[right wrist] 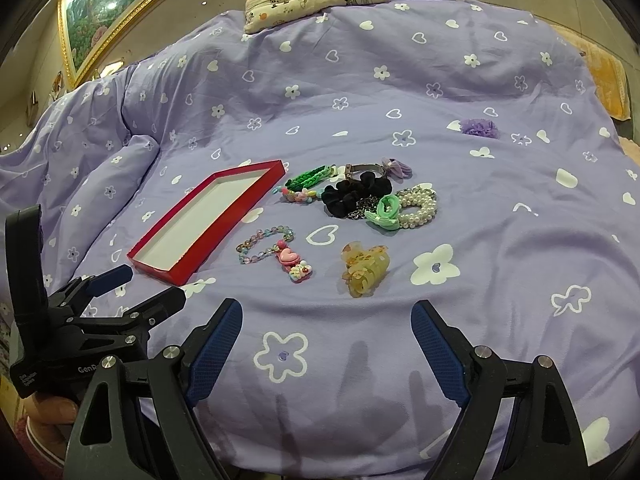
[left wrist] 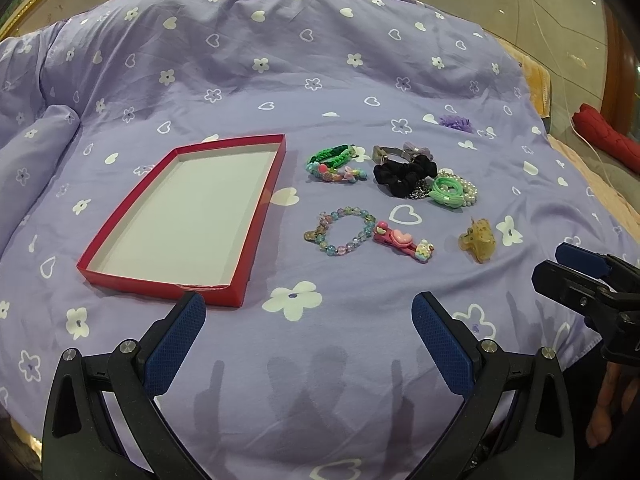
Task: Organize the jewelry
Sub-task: 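Move both tools toward the beaded bracelet and amber claw clip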
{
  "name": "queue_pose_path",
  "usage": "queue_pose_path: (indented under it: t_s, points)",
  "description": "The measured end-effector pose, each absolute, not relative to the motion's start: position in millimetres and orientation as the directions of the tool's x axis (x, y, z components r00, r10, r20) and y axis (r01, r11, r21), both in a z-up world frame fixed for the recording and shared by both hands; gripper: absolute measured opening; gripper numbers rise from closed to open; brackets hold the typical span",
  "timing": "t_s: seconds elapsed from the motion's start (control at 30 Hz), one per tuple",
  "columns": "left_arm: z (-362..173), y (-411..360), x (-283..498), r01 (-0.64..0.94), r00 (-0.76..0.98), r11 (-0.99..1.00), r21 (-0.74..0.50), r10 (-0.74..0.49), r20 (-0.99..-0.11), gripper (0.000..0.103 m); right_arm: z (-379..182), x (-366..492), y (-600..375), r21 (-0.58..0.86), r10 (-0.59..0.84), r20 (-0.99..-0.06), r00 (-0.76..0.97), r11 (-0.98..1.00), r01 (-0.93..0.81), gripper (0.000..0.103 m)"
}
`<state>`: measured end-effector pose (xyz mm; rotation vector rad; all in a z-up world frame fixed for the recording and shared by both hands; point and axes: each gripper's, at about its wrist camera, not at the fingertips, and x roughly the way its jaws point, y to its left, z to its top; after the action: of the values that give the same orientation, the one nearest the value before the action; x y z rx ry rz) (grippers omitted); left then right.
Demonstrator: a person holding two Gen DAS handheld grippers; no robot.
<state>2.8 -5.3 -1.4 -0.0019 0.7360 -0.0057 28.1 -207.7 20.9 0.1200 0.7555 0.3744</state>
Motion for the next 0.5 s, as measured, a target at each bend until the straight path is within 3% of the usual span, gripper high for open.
queue_pose_path:
  t_s: [0.5]
  points:
    - [-4.7,-6.4,18.8,0.052,0.725,0.999,0.0,-0.038,-0.687,0.103,16.6,40.9,-209.4,0.255,0.382,-0.659,0.648,0.924,-0.286,0.085]
